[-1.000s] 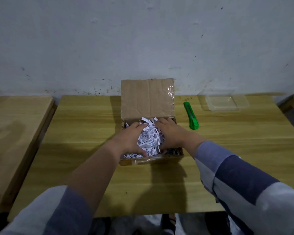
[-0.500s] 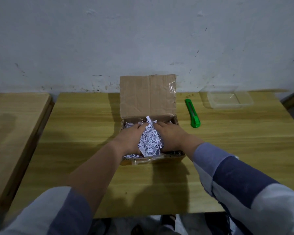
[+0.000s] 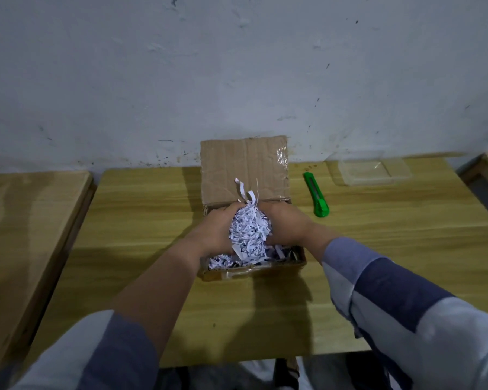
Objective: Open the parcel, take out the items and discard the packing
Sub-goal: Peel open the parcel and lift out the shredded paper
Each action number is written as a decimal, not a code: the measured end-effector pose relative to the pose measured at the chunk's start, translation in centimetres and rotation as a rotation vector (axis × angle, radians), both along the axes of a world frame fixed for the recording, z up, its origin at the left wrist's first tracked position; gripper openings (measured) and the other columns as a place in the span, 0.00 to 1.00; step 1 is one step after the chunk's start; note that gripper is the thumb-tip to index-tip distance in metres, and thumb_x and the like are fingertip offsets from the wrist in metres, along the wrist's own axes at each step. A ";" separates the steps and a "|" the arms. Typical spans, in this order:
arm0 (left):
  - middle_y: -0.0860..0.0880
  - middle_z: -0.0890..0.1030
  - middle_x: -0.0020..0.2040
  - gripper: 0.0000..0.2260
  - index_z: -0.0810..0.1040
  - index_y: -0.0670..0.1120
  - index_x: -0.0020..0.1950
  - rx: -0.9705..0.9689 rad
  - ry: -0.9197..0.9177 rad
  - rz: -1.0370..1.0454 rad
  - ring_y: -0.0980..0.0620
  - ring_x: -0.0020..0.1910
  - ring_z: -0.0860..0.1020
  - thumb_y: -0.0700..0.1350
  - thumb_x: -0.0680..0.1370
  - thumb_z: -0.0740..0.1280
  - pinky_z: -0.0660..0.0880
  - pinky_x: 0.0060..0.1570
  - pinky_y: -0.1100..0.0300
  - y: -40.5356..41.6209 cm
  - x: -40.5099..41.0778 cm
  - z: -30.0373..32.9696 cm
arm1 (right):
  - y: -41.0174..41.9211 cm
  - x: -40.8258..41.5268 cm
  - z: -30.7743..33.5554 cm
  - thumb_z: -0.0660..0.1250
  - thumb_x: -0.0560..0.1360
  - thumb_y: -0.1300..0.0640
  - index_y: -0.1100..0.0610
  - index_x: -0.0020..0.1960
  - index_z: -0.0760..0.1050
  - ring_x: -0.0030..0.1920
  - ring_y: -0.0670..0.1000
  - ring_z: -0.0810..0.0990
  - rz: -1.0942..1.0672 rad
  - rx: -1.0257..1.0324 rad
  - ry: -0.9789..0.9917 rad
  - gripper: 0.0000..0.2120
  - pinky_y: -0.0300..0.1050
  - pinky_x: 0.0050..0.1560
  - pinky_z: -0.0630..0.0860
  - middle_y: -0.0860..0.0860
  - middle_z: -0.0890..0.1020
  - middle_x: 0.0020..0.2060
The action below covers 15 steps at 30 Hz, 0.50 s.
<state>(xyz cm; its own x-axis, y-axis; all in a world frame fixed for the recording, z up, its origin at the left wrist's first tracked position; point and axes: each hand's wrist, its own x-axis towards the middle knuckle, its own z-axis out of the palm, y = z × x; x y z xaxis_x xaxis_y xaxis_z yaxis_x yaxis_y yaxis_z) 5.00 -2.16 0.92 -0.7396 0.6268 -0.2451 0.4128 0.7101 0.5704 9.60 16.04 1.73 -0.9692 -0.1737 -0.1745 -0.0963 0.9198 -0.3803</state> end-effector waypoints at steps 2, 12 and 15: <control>0.50 0.75 0.67 0.47 0.61 0.55 0.74 0.031 0.009 0.013 0.49 0.64 0.75 0.40 0.60 0.81 0.74 0.62 0.53 0.0 -0.1 1.0 | 0.1 -0.2 1.0 0.74 0.64 0.55 0.55 0.63 0.71 0.55 0.58 0.79 -0.014 -0.009 0.019 0.28 0.47 0.51 0.76 0.56 0.81 0.56; 0.49 0.73 0.68 0.45 0.61 0.53 0.74 0.098 0.118 -0.074 0.47 0.65 0.72 0.40 0.63 0.80 0.73 0.60 0.54 4.1 0.1 8.6 | 2.7 2.0 9.3 0.72 0.68 0.56 0.57 0.62 0.73 0.55 0.60 0.79 -0.117 0.021 0.182 0.24 0.47 0.51 0.73 0.58 0.81 0.56; 0.48 0.73 0.68 0.46 0.62 0.55 0.72 0.114 0.161 -0.123 0.46 0.65 0.73 0.42 0.60 0.82 0.73 0.63 0.46 7.5 0.4 10.3 | 5.7 3.6 11.3 0.73 0.66 0.56 0.58 0.59 0.74 0.54 0.61 0.79 -0.175 0.047 0.228 0.23 0.48 0.50 0.73 0.60 0.81 0.54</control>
